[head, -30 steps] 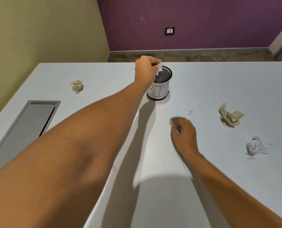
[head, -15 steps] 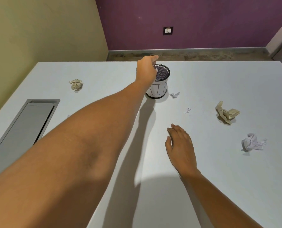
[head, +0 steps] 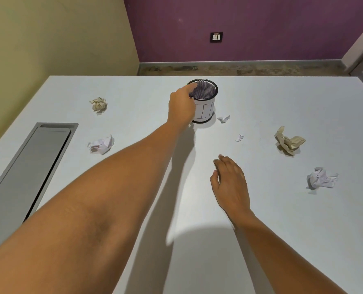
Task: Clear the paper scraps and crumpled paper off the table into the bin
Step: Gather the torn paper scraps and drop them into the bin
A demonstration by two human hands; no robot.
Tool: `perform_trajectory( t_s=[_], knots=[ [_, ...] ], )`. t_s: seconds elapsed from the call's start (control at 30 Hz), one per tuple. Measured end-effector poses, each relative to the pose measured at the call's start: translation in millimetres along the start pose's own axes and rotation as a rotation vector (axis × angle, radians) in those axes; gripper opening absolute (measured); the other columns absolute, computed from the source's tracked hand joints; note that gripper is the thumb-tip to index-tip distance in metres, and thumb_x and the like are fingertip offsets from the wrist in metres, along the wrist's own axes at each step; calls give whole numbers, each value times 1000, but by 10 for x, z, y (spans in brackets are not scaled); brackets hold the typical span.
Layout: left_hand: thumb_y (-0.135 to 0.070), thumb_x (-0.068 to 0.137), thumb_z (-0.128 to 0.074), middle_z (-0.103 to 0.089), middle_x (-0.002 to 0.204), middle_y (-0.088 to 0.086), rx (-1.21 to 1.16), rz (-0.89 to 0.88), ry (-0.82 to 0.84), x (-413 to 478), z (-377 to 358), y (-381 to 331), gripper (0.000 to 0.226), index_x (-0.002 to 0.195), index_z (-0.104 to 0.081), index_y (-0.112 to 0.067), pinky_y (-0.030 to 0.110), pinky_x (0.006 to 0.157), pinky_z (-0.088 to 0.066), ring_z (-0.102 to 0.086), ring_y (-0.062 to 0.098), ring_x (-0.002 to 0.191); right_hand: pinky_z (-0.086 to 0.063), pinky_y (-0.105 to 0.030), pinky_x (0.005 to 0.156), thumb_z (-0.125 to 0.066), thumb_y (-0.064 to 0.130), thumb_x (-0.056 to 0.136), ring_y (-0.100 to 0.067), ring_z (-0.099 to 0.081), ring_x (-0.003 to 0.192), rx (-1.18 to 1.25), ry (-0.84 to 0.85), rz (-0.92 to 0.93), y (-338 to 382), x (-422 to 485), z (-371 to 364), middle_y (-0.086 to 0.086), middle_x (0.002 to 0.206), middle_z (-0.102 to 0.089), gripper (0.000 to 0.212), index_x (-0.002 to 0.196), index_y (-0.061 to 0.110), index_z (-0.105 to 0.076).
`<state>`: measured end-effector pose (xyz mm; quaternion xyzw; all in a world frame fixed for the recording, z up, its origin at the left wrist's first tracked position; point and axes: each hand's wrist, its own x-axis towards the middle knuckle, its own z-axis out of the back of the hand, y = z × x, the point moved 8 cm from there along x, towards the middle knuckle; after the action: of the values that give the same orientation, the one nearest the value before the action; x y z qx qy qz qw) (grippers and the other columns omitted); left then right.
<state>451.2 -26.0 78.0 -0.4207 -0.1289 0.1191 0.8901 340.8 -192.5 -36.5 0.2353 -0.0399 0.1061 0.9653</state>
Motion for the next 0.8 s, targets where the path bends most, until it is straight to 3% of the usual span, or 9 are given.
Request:
perform_trajectory(
  t_s=[0.1,0.23,0.3,0.37,0.47,0.67,0.8],
  knots=[
    [3,88,-44,-58,131,12,22,36,-26,-350,73,243,43,127,-54,-9,25,101,-37,-54,24,120,-31,-39,113,-43,15,94,-24,-41,134,-25,7,13,17,-11,3,-10,140,-49,35,127,8,-52],
    [-2,88,-50,-62,120,12,77,52,-18,-880,285,605,30,114,-63,-9,3,73,-33,-61,19,95,-21,-38,117,-39,23,96,-20,-30,140,-87,58,26,17,-54,-50,-6,148,-38,42,136,12,-42],
    [-3,88,-54,-64,115,14,101,72,18,-1106,438,794,24,108,-66,-7,1,70,-35,-59,12,81,-18,-38,118,-38,27,95,-18,-27,141,-101,68,27,11,-67,-67,-5,150,-35,45,139,14,-38],
    [-5,86,-56,-66,112,13,194,93,34,-1281,604,997,21,103,-68,-7,6,70,-35,-59,17,84,-17,-38,118,-38,28,95,-18,-26,142,-101,70,29,13,-68,-75,-4,151,-33,46,139,15,-37],
    [-8,85,-58,-65,110,14,316,159,39,-1463,801,1271,18,99,-69,-7,24,80,-39,-59,27,98,-17,-39,118,-39,28,95,-19,-27,141,-86,60,23,7,-63,-69,-5,150,-34,46,138,14,-39],
    [-23,81,-68,-66,103,17,390,172,181,-1650,742,1403,31,105,-66,-5,28,81,-39,-58,29,100,-20,-40,116,-41,26,94,-20,-30,139,-70,33,26,18,-60,-43,-7,148,-38,44,136,13,-42],
    [-29,76,-73,-63,97,10,441,160,278,-1646,567,1398,39,107,-63,-9,29,75,-39,-57,26,98,-21,-40,116,-41,26,94,-21,-32,139,-77,23,32,15,-56,-42,-7,147,-40,44,135,12,-43]
  ],
)
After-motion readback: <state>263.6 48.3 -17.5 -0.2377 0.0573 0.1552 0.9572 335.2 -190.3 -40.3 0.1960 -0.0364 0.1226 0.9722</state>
